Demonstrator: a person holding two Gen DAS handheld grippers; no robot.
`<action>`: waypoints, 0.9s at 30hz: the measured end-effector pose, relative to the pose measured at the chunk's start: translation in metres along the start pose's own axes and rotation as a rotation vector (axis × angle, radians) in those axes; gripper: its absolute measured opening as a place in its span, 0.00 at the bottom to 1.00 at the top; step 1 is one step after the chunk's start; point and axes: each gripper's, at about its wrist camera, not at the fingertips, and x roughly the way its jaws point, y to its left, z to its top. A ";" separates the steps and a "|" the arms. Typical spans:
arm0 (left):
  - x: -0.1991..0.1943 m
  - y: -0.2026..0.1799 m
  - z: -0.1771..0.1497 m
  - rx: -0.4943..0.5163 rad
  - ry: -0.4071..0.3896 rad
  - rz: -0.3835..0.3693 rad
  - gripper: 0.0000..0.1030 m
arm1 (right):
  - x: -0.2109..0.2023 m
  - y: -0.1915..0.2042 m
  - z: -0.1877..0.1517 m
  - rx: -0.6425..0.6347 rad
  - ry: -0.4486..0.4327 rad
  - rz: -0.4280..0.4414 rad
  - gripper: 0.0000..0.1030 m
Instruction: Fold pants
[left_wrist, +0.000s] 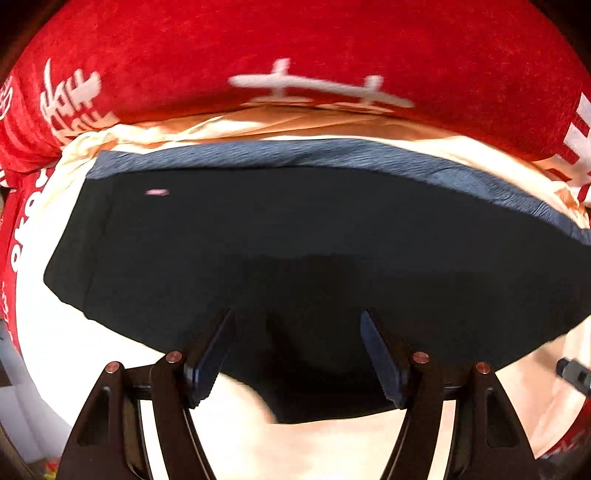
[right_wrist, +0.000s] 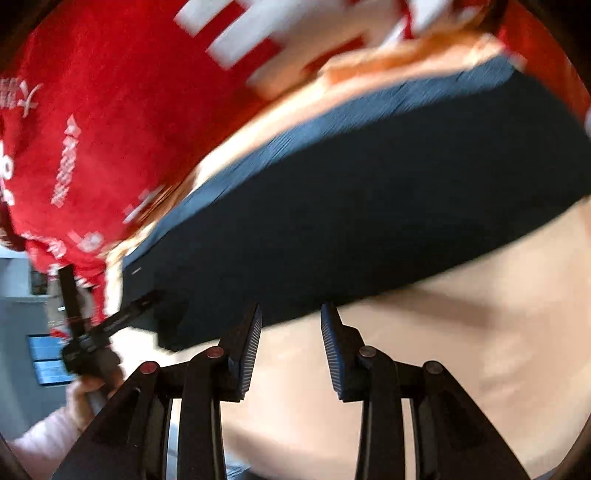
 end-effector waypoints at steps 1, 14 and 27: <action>0.002 0.014 -0.001 0.004 0.006 -0.001 0.70 | 0.013 0.015 -0.010 -0.005 0.023 0.036 0.36; 0.054 0.216 0.012 0.020 -0.078 0.119 0.77 | 0.154 0.120 -0.073 0.094 0.097 0.208 0.36; 0.081 0.257 0.016 0.029 -0.097 0.005 0.84 | 0.130 0.133 -0.058 0.100 0.031 0.224 0.10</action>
